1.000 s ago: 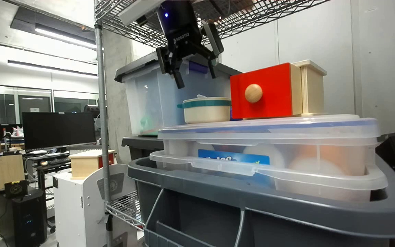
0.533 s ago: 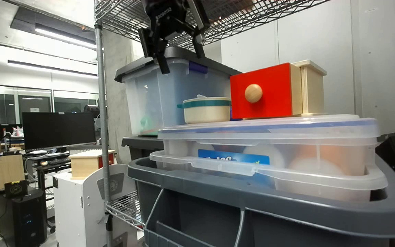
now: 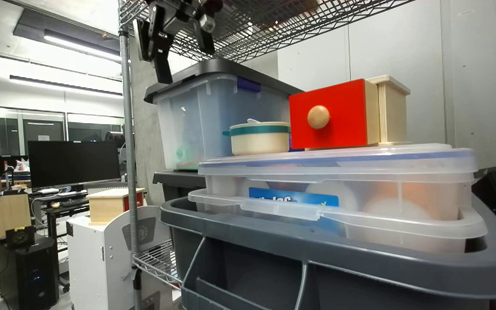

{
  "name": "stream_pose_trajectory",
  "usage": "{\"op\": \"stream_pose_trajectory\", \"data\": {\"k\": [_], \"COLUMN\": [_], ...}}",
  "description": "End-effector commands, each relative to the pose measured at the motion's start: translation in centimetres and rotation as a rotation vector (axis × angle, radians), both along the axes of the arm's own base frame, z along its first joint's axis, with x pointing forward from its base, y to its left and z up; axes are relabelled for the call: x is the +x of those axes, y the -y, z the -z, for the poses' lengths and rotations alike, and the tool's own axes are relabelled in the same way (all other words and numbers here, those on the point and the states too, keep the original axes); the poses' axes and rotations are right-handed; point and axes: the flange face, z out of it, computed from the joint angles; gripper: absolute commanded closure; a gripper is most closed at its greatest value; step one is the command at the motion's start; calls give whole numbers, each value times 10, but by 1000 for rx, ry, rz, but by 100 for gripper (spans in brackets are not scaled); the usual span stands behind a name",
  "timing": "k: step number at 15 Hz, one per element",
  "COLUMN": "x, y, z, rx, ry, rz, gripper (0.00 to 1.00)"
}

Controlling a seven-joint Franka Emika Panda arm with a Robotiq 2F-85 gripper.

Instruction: Put the brown plush, the teddy toy and the white toy in the drawer, and the scissors in the white container

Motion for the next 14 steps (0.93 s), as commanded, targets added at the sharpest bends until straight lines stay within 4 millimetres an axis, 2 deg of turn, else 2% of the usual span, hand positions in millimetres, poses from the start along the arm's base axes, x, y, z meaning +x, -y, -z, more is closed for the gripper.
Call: {"op": "stream_pose_trajectory", "data": {"k": [1, 5, 9, 10, 14], "x": [-18, -31, -42, -34, -36], "y": [6, 13, 11, 12, 12], "z": [-17, -32, -36, -28, -30], "rx": [9, 64, 53, 42, 42], "ry": [-27, -58, -87, -75, -75], "rz": [58, 82, 61, 74, 71], "gripper": [0, 0, 0, 0, 0]}}
